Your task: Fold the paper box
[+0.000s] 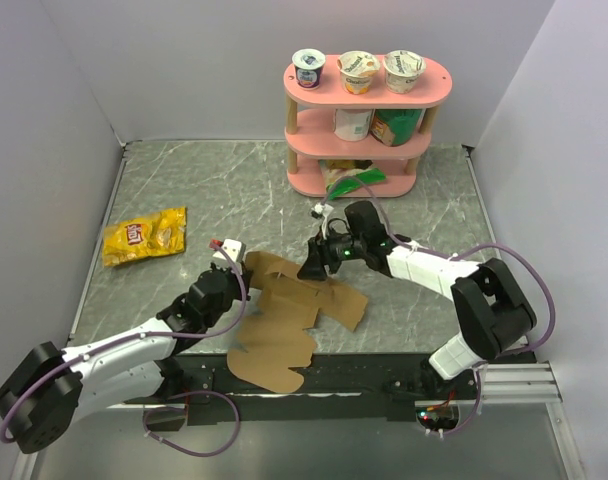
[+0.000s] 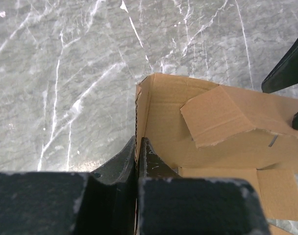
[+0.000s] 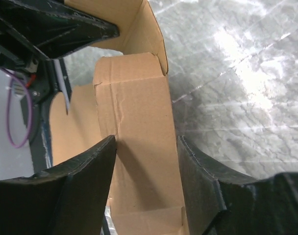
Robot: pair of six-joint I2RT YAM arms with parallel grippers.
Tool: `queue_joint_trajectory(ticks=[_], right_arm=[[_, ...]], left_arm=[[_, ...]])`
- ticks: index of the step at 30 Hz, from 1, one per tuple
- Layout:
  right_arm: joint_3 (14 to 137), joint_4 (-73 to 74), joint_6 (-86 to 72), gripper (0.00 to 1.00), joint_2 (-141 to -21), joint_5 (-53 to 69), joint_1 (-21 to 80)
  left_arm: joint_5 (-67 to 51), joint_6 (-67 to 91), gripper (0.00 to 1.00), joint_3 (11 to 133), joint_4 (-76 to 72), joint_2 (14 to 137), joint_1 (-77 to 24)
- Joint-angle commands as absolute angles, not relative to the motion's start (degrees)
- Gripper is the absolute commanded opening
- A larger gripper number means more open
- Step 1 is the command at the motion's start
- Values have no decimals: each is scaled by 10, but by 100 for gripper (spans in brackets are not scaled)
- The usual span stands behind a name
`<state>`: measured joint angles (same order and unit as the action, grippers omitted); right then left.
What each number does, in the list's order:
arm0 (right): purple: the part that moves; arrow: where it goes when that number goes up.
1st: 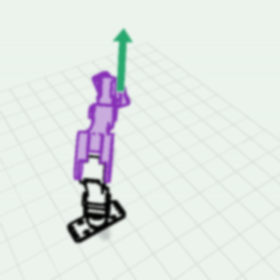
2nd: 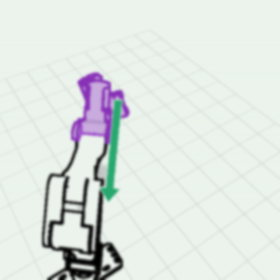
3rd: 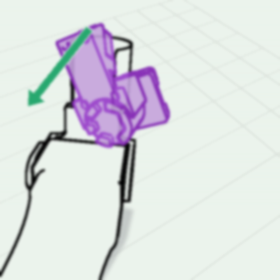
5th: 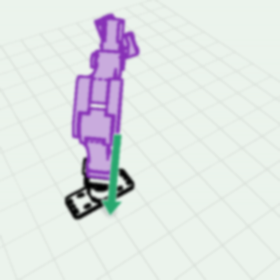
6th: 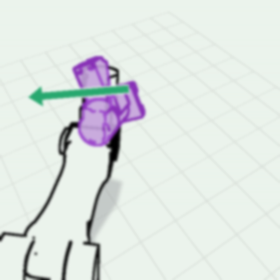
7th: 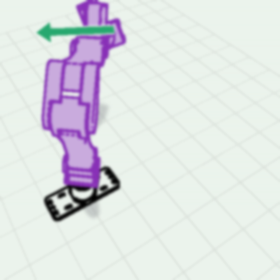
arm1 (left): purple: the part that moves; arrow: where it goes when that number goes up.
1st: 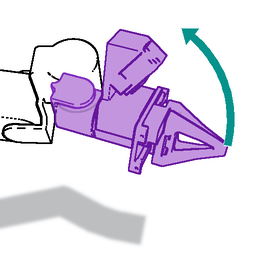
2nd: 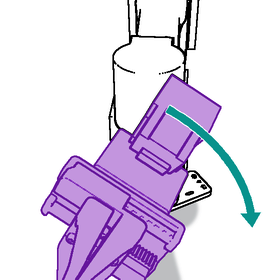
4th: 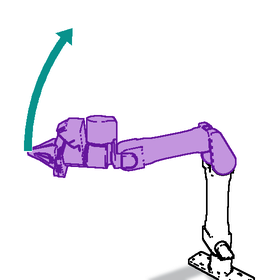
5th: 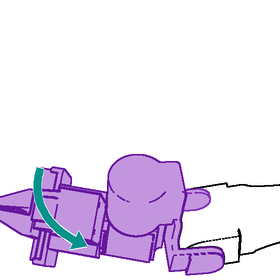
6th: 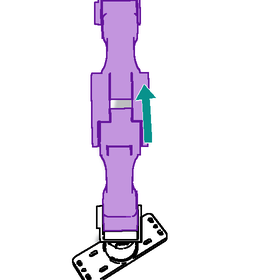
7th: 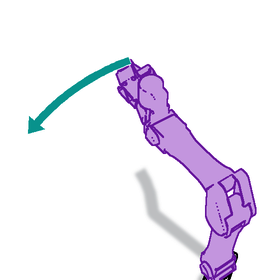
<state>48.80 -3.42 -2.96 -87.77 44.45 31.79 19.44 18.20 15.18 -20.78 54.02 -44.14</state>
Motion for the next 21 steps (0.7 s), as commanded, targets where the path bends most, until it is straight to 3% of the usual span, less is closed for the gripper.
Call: queue_joint_trajectory(ticks=[1, 4, 11, 17, 21], right_arm=[[503, 12, 12, 61, -876, 409, 337], [511, 25, 20, 63, -899, 411, 346], [511, 27, 19, 89, -904, 401, 362], [522, 40, 19, 93, -884, 388, 368], [538, 56, 31, 90, -886, 380, 372]], left_arm=[[192, 207, 6, 164, -283, 546, -444], [180, 203, 7, 151, -312, 541, -444], [164, 191, 6, 163, -292, 546, -444], [160, 189, 6, 163, -286, 545, -444], [150, 185, 7, 158, -297, 543, -444]])
